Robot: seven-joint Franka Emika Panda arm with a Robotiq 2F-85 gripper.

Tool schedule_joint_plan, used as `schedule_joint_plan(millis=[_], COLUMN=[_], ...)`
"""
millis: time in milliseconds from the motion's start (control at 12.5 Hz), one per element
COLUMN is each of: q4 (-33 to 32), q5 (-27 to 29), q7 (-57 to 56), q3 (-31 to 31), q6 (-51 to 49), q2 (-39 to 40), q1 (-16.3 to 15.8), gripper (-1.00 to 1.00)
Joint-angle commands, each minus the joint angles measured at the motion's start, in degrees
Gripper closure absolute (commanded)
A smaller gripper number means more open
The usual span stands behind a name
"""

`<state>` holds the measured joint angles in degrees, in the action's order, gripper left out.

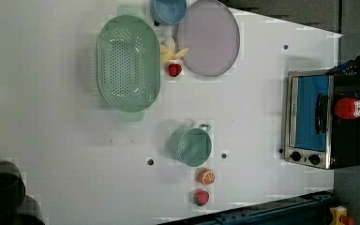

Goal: Pick Ketchup from oven and place it on table.

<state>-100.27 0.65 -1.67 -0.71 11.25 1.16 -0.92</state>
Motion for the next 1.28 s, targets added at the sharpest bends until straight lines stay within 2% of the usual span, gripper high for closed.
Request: schedule_joint_plan(millis=[80,240,560,880,1280], q4=[-5.3,-5.3,-5.2,-5.1,-4.9], q5=[-1.1,-1.1,-1.1,-1.1,-1.1], q7=[3.9,3.9,3.8,3.8,3.7], q3=[-2.6,-2.9,-6.6,-15.3,-25.4], q6=[-9.1,-9.0,-7.1,-1.6,9.0], q2=[-16.0,-16.0,-15.2,-11.7,-4.6], q1=[1.7,1.7,3.2,5.3,5.9], gripper=[-0.58,-1.0,-1.0,-1.0,-1.0])
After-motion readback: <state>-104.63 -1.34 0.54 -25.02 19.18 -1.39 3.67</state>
